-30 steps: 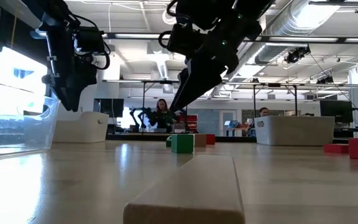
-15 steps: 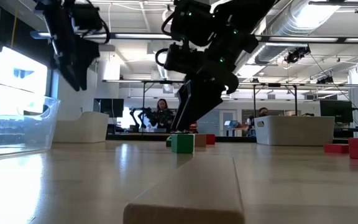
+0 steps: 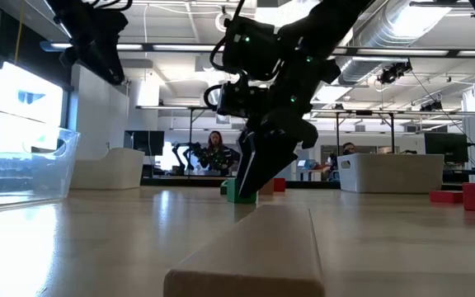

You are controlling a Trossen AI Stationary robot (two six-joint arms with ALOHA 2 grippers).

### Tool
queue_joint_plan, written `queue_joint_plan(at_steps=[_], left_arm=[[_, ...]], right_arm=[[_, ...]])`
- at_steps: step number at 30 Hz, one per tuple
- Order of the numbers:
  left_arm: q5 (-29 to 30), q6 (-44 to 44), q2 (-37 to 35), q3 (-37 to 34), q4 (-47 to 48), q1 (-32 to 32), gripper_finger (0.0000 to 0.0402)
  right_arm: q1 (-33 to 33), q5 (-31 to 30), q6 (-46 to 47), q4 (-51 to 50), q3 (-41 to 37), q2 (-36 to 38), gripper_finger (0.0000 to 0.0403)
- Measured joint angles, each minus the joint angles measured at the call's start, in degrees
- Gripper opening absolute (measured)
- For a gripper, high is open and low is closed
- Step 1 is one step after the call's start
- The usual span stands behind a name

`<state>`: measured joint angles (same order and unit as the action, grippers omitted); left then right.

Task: Sort & place blocks by color
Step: Put the green rectangle into the right white bin

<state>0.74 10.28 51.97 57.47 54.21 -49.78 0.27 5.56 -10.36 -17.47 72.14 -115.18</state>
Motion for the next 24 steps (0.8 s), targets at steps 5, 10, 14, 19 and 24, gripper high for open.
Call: queue_joint_plan(at_steps=[5, 10, 14, 19, 24], left_arm=[[0.1, 0.0, -0.2, 0.0, -0.02, 0.0, 0.0161], [0.1, -0.79, -0.2, 0.0, -0.04, 0.0, 0.0161], [0.02, -0.98, -0.2, 0.0, -0.04, 0.0, 0.0161], [-0.07, -1.98, -0.19, 0.0, -0.04, 0.0, 0.0161], [-0.1, -1.97, -0.18, 0.0, -0.04, 0.0, 0.0161]], right_arm=[[0.0, 0.0, 0.17, -0.42, 0.0, 0.0, 0.0162], [0.0, 0.05, 7.17, -0.9, 0.22, 0.02, 0.0105], [0.16, 1.07, 13.19, -2.02, 0.33, 0.12, 0.0105], [1.33, 0.25, 20.53, -5.17, 0.46, 0.37, 0.0105], [2.9, -3.11, 25.13, -7.28, 0.47, 0.89, 0.0105]])
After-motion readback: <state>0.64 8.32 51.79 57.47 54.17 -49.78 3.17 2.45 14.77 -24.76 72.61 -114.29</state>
